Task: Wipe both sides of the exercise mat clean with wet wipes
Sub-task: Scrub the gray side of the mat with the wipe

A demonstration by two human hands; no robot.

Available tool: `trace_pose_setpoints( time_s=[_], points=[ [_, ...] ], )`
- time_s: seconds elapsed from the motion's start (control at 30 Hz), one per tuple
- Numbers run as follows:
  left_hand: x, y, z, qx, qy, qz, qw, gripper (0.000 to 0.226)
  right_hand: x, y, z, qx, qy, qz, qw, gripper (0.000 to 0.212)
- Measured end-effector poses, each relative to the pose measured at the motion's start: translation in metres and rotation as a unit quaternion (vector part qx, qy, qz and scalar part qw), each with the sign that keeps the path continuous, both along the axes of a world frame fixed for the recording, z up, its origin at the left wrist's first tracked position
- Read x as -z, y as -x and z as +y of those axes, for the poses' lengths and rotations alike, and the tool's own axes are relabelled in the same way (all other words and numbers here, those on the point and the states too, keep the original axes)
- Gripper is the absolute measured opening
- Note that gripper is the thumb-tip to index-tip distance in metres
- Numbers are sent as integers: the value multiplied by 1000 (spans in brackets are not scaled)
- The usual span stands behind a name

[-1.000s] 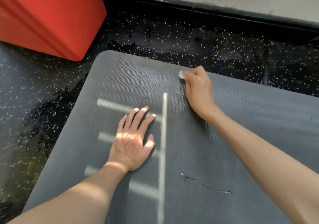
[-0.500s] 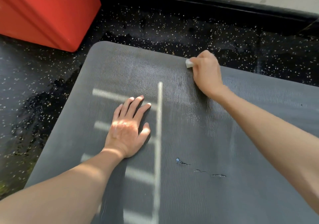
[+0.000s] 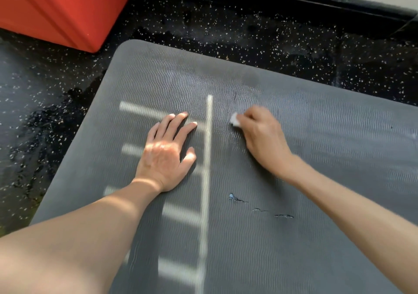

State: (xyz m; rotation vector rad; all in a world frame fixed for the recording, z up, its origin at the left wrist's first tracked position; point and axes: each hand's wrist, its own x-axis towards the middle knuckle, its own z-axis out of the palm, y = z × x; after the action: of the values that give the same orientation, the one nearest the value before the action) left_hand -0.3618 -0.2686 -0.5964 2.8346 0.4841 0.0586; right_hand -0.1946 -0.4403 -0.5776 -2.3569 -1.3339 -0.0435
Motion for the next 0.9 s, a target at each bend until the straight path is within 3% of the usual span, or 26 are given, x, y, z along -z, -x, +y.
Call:
trace_pose_setpoints(
  time_s=[0.07,0.23,0.43,0.6,0.77,0.9],
  points=[
    [0,1,1,-3,-1,0,1000,59,-4,11,-12,-45,6,29,999,18],
    [0,0,0,-4,4,-11,1000,59,-7,-30,16,28,-14,-31,999,14],
    [0,0,0,-5,0,-15,1000,59,-6,41,-31,-78,2,72,994,22],
    [0,0,0,-2,6,-23,1000,58,0,-2,-4,22,-15,0,1000,16],
    [0,-1,2,1,-3,-22,1000,58,-5,66,-46,-102,9,70,992,19],
    [-1,-1,1,0,2,-11,1000,59,-2,24,-15,23,-42,30,998,16]
  ],
)
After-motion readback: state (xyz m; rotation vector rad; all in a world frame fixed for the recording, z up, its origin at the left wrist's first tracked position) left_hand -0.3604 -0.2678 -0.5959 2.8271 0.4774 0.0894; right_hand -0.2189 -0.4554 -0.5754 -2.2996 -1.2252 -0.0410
